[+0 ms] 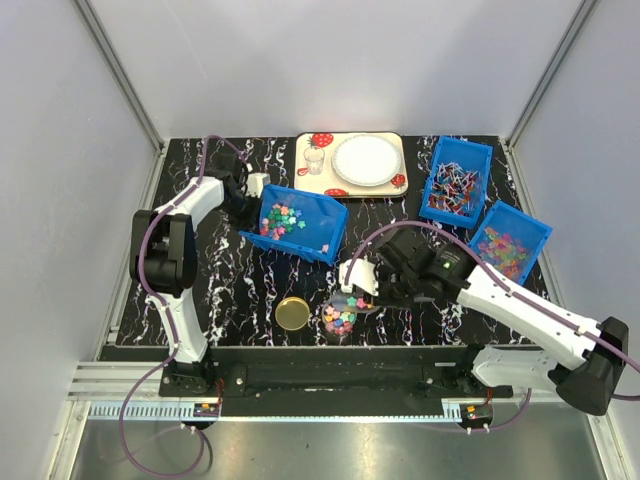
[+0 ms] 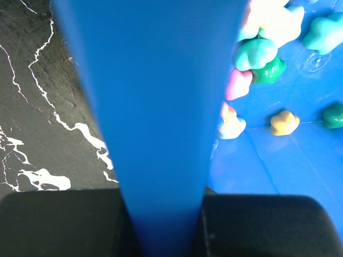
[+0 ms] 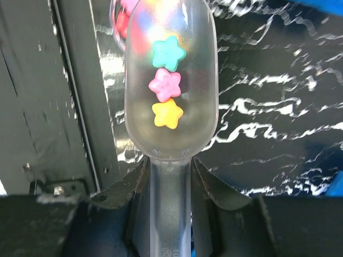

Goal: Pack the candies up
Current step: Scoop the fake candies from the storage box, then place the fake candies in the packing bottle.

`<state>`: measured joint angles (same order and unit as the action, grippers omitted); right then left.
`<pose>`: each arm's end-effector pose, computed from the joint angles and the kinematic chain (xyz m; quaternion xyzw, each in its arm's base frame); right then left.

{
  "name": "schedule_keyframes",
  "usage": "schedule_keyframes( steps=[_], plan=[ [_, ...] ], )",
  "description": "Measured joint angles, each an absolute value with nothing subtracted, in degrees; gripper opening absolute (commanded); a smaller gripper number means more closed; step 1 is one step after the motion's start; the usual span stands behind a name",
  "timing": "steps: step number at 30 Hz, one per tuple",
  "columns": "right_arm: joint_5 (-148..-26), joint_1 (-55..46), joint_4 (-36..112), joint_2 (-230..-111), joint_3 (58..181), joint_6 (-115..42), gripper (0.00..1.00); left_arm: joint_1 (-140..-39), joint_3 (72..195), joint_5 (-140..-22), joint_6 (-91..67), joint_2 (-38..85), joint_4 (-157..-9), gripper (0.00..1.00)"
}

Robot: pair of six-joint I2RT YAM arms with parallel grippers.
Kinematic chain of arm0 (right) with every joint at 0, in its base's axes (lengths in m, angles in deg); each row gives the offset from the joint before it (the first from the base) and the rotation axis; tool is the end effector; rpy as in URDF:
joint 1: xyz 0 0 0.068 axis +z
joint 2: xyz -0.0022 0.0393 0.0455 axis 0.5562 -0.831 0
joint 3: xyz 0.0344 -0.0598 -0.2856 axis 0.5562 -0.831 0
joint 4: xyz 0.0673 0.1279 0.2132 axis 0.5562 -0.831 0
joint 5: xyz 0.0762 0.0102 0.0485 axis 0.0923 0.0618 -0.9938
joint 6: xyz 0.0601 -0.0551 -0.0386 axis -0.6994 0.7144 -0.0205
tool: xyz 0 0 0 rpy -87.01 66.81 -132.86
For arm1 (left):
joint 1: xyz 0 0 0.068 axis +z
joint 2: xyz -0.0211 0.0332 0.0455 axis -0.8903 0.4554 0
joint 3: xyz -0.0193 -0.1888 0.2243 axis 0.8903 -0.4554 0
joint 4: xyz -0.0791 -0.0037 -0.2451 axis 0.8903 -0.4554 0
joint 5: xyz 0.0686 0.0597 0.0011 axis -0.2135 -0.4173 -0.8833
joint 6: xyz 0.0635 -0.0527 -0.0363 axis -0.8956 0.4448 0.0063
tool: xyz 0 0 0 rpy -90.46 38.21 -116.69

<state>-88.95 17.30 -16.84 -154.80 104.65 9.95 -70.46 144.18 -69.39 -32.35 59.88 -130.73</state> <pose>0.1296 0.1820 0.2793 -0.6994 0.6637 0.1064 0.2432 0.3984 -0.0804 0.1713 0.1595 0.9631 -0.1695 0.1353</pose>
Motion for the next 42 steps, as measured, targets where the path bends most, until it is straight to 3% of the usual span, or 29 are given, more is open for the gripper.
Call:
schedule_keyframes(
  steps=[15, 42],
  plan=[
    [-80.01, 23.26, -24.25, -163.30, 107.40, 11.48, 0.00, -70.48, 144.26, -69.33, -32.35, 59.99, -130.73, 0.00],
    [-73.58, 27.57, -27.57, -168.55, 113.94, 11.69, 0.00, -70.48, 144.26, -69.28, -32.35, 60.02, -130.73, 0.00]
  ],
)
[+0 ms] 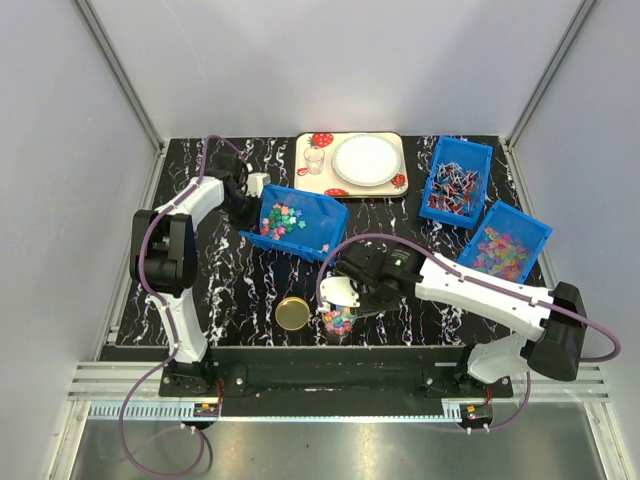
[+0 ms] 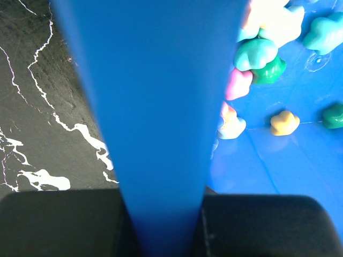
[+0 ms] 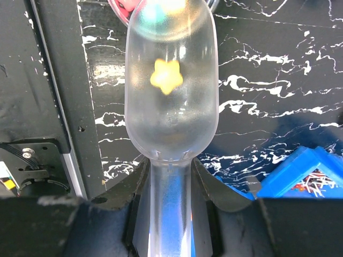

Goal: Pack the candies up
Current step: Place the fake candies in the packing bottle.

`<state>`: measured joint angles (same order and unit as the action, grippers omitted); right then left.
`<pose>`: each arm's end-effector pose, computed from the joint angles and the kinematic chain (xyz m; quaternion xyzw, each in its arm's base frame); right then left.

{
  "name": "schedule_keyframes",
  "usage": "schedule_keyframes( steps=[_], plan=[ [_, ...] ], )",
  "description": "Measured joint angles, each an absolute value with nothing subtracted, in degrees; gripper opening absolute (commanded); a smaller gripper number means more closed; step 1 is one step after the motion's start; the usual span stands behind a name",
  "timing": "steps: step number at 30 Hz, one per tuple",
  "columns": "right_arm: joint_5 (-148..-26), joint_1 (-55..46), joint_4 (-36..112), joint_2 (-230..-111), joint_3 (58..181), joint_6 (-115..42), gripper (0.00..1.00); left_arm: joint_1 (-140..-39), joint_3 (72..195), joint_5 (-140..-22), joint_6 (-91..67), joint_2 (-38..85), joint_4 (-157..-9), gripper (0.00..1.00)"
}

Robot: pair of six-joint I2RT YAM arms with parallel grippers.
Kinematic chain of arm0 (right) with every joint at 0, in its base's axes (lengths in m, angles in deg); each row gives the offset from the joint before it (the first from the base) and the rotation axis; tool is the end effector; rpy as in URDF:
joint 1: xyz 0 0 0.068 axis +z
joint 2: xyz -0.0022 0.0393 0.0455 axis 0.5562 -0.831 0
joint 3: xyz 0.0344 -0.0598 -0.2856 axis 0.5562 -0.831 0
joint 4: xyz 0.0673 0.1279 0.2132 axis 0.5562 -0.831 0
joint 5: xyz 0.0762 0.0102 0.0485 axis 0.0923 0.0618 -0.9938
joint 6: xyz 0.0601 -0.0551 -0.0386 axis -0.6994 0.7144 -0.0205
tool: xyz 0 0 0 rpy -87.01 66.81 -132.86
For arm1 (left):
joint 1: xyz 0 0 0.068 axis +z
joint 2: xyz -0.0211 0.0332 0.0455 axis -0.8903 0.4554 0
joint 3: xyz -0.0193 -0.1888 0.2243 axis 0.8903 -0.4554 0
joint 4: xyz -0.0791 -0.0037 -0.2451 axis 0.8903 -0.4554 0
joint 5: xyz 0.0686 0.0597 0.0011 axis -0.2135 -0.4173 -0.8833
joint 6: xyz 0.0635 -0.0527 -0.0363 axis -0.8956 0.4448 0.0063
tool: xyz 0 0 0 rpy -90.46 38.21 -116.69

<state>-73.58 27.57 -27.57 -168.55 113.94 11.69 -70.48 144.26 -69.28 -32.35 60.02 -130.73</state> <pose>0.1284 0.2183 0.2648 -0.7690 0.6253 -0.0274 0.1303 0.3988 -0.0807 0.1708 0.1597 0.9629 -0.1705 0.1348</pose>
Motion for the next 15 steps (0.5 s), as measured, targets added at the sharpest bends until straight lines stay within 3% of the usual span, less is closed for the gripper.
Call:
schedule_keyframes(
  steps=[15],
  plan=[
    [-69.36, 30.54, -28.47, -171.96, 115.73, 11.96, 0.00, -70.48, 144.29, -69.28, -32.35, 60.04, -130.73, 0.00]
  ],
)
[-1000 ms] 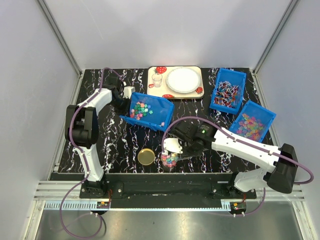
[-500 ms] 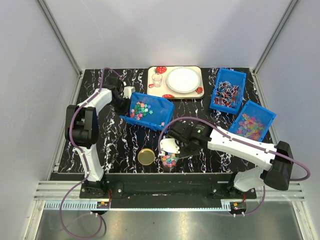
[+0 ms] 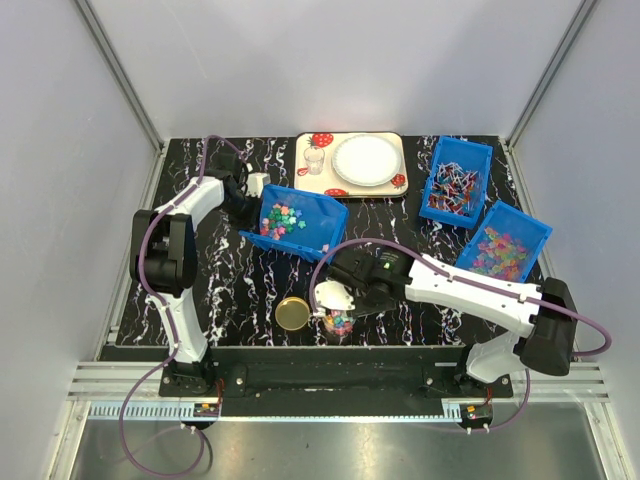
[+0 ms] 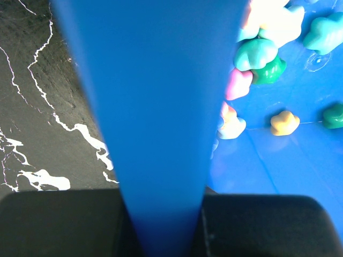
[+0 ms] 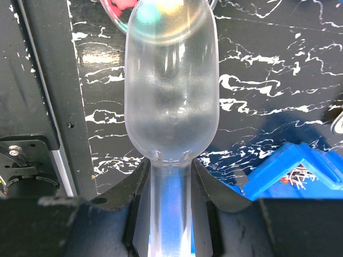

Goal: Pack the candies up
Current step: Place the fake candies in the packing bottle.

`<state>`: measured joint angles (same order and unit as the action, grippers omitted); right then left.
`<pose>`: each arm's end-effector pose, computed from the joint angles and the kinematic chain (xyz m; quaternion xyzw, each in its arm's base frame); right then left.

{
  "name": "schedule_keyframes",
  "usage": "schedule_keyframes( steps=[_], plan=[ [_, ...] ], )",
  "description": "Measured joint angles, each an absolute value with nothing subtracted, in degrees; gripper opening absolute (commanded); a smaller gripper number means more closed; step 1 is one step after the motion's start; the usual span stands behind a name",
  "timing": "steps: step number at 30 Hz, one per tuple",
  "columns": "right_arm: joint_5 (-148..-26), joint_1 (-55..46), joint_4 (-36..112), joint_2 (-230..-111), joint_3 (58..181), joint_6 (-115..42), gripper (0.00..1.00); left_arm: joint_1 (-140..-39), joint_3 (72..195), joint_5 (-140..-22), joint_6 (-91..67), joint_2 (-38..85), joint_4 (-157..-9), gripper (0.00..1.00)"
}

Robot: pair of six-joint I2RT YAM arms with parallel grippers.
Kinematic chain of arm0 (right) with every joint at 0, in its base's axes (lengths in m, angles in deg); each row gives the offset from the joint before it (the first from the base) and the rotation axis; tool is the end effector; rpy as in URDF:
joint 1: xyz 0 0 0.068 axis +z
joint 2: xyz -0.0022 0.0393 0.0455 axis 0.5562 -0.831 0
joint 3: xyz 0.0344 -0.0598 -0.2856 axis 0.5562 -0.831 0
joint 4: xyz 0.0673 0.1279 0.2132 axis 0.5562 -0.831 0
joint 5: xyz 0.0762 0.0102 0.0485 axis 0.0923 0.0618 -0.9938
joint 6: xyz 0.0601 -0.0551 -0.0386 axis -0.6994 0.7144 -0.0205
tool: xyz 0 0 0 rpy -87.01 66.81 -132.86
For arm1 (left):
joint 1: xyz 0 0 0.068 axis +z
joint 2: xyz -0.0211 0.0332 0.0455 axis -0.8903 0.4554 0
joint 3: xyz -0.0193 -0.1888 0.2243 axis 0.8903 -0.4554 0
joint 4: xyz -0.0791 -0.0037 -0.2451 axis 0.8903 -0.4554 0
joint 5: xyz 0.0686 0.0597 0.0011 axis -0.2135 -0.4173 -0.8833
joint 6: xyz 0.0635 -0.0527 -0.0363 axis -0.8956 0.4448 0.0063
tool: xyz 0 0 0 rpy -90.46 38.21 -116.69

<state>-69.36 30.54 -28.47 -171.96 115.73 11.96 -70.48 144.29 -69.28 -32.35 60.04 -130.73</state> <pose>0.1268 0.2316 0.2597 -0.7847 0.6054 -0.0646 0.1165 0.3989 -0.0807 0.1708 0.1597 0.9629 -0.1705 0.1348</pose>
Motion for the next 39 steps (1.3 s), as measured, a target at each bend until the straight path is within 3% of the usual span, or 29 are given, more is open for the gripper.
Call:
schedule_keyframes(
  steps=[16, 28, 39],
  plan=[
    [-69.93, 29.14, -26.42, -169.31, 118.59, 11.78, 0.00, -70.48, 144.29, -69.26, -32.35, 60.04, -130.73, 0.00],
    [-75.53, 17.73, -14.68, -163.89, 118.85, 11.91, 0.00, -70.48, 144.29, -69.26, -32.35, 60.04, -130.73, 0.00],
    [-69.91, 15.18, -7.84, -177.40, 127.90, 16.83, 0.00, -70.50, 144.29, -69.28, -32.35, 60.04, -130.71, 0.00]
  ],
)
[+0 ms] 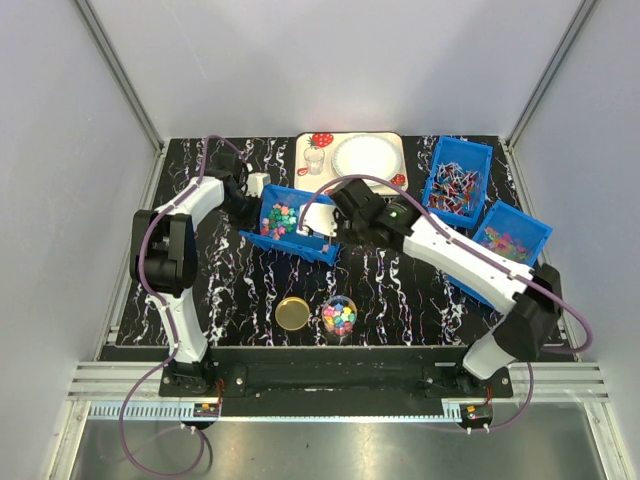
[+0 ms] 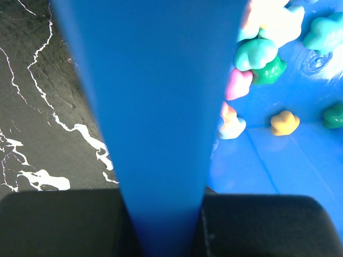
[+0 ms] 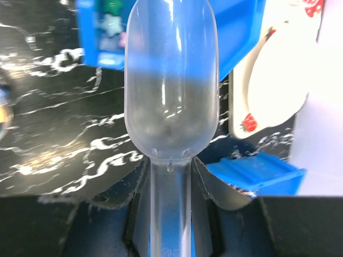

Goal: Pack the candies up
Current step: Place the fake candies in the packing bottle, then scoop the fake candies from the storage box.

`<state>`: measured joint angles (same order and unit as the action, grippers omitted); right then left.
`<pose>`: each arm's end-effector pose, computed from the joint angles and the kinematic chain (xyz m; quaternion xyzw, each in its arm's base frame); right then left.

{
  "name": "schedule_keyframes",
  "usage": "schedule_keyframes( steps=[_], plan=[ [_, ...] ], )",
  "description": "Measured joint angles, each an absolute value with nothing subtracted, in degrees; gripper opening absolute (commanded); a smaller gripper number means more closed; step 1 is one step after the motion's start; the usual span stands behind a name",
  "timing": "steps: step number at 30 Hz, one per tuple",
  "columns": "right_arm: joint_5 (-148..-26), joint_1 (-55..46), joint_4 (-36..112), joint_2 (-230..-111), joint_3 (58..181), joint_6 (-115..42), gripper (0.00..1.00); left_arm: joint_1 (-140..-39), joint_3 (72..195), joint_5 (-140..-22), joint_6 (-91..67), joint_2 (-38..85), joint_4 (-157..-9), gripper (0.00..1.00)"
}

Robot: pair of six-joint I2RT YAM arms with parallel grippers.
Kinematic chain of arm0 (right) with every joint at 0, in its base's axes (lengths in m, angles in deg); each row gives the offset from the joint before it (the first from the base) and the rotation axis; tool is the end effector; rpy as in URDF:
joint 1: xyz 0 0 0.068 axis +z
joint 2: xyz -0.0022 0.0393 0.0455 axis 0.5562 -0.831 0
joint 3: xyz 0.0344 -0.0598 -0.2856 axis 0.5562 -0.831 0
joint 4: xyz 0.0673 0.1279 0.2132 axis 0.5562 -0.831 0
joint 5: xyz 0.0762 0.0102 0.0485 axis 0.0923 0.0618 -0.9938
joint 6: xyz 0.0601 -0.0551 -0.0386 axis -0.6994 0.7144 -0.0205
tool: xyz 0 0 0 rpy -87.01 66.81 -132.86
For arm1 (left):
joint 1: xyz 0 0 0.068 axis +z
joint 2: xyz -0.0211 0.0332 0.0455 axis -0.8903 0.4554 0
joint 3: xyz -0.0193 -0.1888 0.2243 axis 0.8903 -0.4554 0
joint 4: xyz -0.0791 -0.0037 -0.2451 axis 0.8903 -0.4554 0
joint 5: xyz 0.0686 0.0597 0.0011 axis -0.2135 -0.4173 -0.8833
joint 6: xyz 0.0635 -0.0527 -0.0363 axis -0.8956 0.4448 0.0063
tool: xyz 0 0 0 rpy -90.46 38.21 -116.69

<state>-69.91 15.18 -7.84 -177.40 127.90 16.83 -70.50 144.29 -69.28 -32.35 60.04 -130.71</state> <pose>0.2417 0.2577 0.3217 -0.6753 0.6535 -0.0696 0.3347 0.3989 -0.0809 0.1708 0.1599 0.9629 -0.1705 0.1350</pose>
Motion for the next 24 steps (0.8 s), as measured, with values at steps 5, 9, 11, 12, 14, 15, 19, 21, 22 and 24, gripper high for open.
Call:
schedule_keyframes(
  steps=[5, 9, 11, 12, 14, 15, 19, 21, 22, 24],
  plan=[
    [-66.19, 15.15, -8.45, -184.40, 133.67, 22.34, 0.00, -70.53, 144.29, -69.26, -32.35, 60.04, -130.71, 0.00],
    [-63.83, 15.15, -11.33, -190.08, 140.67, 26.73, 0.00, -70.53, 144.29, -69.26, -32.35, 60.04, -130.71, 0.00],
    [-63.20, 15.15, -12.93, -192.44, 143.99, 28.59, 0.00, -70.53, 144.29, -69.26, -32.35, 60.04, -130.71, 0.00],
    [-62.78, 15.18, -13.59, -193.42, 145.37, 29.55, 0.00, -70.53, 144.29, -69.26, -32.35, 60.04, -130.71, 0.00],
    [-61.41, 15.22, -14.33, -195.21, 147.49, 31.45, 0.00, -70.53, 144.29, -69.26, -32.35, 60.06, -130.71, 0.00],
    [-60.82, 15.24, -14.52, -195.89, 148.03, 32.22, 0.00, -70.53, 144.33, -69.26, -32.35, 60.08, -130.71, 0.00],
    [-57.71, 15.94, -16.73, -198.82, 149.13, 38.23, 0.00, -70.55, 144.48, -69.26, -32.33, 60.15, -130.86, 0.00],
    [-56.68, 16.71, -17.91, -200.26, 149.17, 40.46, 0.00, -70.57, 144.48, -69.28, -32.35, 60.15, -130.86, 0.00],
    [-56.12, 17.12, -18.28, -200.96, 149.17, 41.40, 0.00, -70.57, 144.48, -69.28, -32.35, 60.15, -130.86, 0.00],
    [-55.44, 18.00, -18.94, -202.43, 149.30, 42.86, 0.00, -70.57, 144.50, -69.28, -32.35, 60.17, -130.86, 0.00]
  ],
)
